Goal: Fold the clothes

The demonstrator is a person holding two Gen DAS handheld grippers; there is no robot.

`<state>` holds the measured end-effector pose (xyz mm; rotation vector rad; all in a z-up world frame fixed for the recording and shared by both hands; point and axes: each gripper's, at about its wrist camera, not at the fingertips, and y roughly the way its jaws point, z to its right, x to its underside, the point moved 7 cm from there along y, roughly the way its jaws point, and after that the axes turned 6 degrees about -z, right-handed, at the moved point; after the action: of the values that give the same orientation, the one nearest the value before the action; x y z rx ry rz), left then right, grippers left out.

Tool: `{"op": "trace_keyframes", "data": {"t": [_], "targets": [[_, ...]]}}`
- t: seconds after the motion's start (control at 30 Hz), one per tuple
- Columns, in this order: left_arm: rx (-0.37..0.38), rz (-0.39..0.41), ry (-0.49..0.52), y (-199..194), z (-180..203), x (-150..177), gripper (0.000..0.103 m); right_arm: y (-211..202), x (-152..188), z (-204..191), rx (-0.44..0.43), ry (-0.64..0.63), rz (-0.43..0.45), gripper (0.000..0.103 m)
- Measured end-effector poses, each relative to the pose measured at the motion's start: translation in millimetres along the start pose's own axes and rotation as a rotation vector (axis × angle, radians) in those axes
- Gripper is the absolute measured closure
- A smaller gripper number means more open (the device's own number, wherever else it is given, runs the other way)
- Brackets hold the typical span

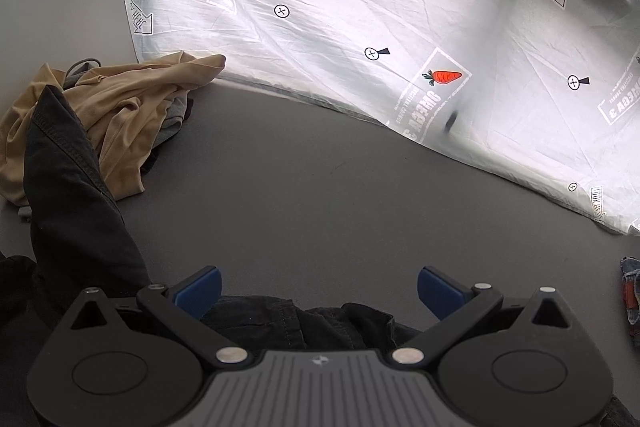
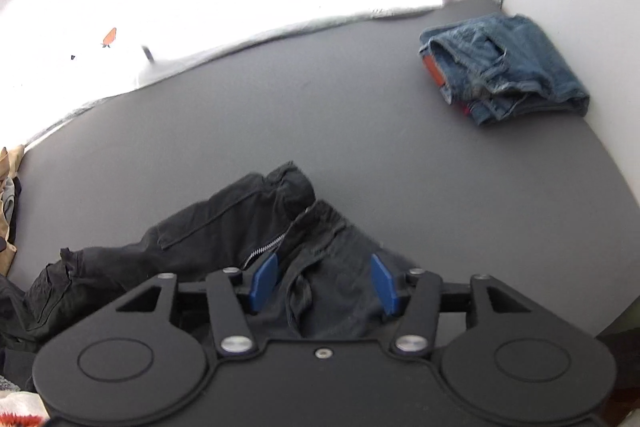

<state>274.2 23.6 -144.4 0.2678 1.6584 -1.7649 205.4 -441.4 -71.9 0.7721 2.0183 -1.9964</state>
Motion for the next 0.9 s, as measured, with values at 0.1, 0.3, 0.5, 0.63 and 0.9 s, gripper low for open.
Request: {"op": "trace_keyframes", "data": {"t": [0.1, 0.3, 0.5, 0.63, 0.9], "targets": [[0.034, -0.021, 0.031, 12.4, 13.6, -1.4, 0.0, 2.9, -16.7, -7.2, -0.006, -0.012, 0.123, 0.024], [0.077, 0.005, 0.126, 18.2, 42.3, -14.2, 0.0, 108.7, -51.4, -37.4, -0.152, -0.043, 0.083, 0.022], [0.064, 0.025, 0.123, 4.7, 35.9, -11.6, 0.0, 247.5, -58.6, -62.6, -0.175, -0.06, -0.152, 0.022], [0.047, 0.01, 0.06, -4.1, 16.5, -0.5, 0.0, 256.8, -40.3, -69.7, -0.224, -0.047, -0.254, 0.026], [0.06, -0.064, -0.026, -6.4, 1.5, 26.3, 0.0, 165.4, 17.0, -88.8, -0.365, -0.024, -0.081, 0.08]]}}
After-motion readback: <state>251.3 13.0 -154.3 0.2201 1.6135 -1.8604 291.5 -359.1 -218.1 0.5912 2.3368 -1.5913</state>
